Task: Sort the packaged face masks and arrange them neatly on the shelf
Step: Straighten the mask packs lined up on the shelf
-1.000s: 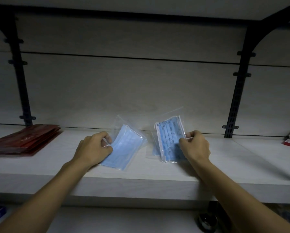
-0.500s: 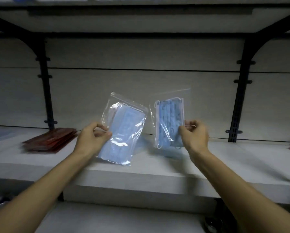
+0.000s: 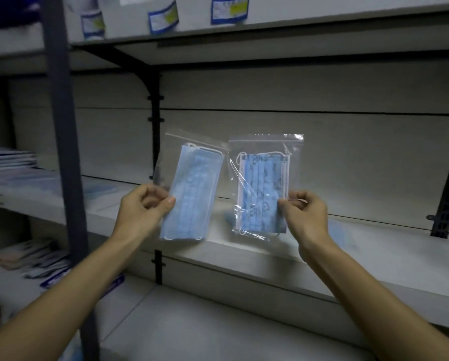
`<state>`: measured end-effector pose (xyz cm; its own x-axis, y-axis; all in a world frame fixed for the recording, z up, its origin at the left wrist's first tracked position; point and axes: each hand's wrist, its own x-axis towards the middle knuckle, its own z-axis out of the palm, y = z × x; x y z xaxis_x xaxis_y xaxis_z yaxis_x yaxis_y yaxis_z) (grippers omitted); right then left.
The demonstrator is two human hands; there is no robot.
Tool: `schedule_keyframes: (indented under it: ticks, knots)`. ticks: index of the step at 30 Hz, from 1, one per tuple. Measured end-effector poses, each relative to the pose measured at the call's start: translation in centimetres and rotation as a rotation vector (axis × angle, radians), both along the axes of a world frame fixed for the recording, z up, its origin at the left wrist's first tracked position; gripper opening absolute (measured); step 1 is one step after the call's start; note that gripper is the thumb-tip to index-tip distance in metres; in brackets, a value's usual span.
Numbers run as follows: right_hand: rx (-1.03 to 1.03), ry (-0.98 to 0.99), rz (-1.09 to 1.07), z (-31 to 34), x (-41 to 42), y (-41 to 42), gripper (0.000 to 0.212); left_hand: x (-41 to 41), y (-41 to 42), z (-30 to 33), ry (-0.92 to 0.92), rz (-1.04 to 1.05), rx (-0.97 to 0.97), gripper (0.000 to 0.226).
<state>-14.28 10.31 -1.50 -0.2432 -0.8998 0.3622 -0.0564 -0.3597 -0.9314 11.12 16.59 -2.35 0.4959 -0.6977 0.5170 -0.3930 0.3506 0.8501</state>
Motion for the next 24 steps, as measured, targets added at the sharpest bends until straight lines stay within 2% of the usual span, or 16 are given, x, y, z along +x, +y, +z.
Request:
schedule_keyframes:
  ticks: [4, 15, 24]
  knots:
    - [-0.012, 0.013, 0.049, 0.5, 4.3, 1.0, 0.005, 4.2, 2.6, 0.4, 0.056, 0.040, -0.022, 0.014]
    - [0.004, 0.046, 0.146, -0.4, 21.7, 5.8, 0.013, 21.8, 9.9, -0.8, 0.055, 0.119, 0.024, 0.013]
    - [-0.002, 0.091, 0.225, -2.6, 35.8, 8.2, 0.011, 35.0, 14.2, -3.5, 0.072, 0.180, 0.065, 0.012]
